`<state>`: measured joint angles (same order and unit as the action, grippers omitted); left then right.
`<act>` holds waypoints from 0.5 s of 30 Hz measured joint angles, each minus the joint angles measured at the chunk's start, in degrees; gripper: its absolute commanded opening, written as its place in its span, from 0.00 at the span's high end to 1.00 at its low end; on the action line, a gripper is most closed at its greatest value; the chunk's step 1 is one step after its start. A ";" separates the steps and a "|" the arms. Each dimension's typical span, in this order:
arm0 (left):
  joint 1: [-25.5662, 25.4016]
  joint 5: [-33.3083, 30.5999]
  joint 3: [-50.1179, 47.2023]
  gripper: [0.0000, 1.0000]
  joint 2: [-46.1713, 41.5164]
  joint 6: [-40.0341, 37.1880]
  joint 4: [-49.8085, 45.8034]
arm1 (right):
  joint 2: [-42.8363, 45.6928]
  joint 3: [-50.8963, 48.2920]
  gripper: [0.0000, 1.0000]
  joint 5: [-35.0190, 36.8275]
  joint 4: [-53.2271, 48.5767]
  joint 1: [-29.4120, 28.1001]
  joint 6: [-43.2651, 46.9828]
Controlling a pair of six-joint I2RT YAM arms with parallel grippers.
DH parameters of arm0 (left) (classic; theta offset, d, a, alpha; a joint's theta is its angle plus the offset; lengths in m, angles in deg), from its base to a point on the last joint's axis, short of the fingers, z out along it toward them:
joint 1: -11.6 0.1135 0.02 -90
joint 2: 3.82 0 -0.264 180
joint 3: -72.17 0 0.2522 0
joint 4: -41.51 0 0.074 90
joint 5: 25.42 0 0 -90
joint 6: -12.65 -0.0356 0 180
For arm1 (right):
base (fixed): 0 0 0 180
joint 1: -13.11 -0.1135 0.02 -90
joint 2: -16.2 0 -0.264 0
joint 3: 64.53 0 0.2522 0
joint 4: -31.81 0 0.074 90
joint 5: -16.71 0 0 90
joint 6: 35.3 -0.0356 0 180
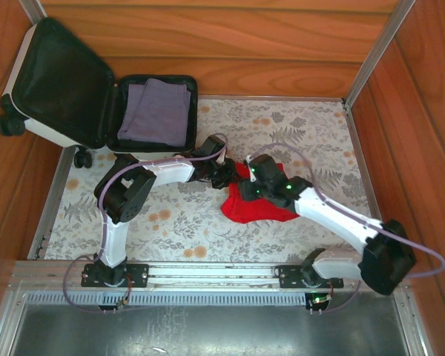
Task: Pack the luggage
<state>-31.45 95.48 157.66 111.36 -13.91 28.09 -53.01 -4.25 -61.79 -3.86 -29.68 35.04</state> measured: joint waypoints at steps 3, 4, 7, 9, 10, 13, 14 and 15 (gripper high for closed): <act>0.22 -0.61 0.31 1.00 -0.20 -1.46 -0.55 | 8.52 -2.38 0.39 6.49 0.22 0.00 -1.51; 0.37 -0.90 0.72 1.00 -0.26 -2.19 -1.20 | 10.93 -3.23 0.40 8.59 0.09 0.02 -1.99; 0.76 -2.45 4.81 1.00 -0.42 -6.25 -6.54 | 17.51 -6.10 0.40 15.47 -1.09 0.09 -4.11; 1.44 -3.69 8.92 1.00 -0.50 -9.90 -10.23 | 20.92 -7.85 0.40 19.30 -2.40 0.55 -5.77; 1.88 -4.24 10.58 1.00 -0.57 -11.43 -11.32 | 22.25 -8.55 0.40 20.59 -3.04 0.79 -6.51; 4.00 -5.51 15.58 1.00 -0.76 -15.96 -15.02 | 25.64 -10.69 0.41 22.99 -4.57 1.70 -8.59; 4.98 -5.92 17.09 1.00 -0.76 -17.42 -16.15 | 26.47 -11.32 0.41 23.39 -5.09 2.03 -9.29; 6.03 -6.49 18.43 1.00 -0.76 -18.86 -17.33 | 27.12 -11.85 0.41 23.65 -5.53 2.08 -9.88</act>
<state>-25.42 88.98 176.08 110.59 -32.77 10.76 -25.89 -16.09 -38.14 -9.39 -27.60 25.16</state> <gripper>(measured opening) 0.098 0.594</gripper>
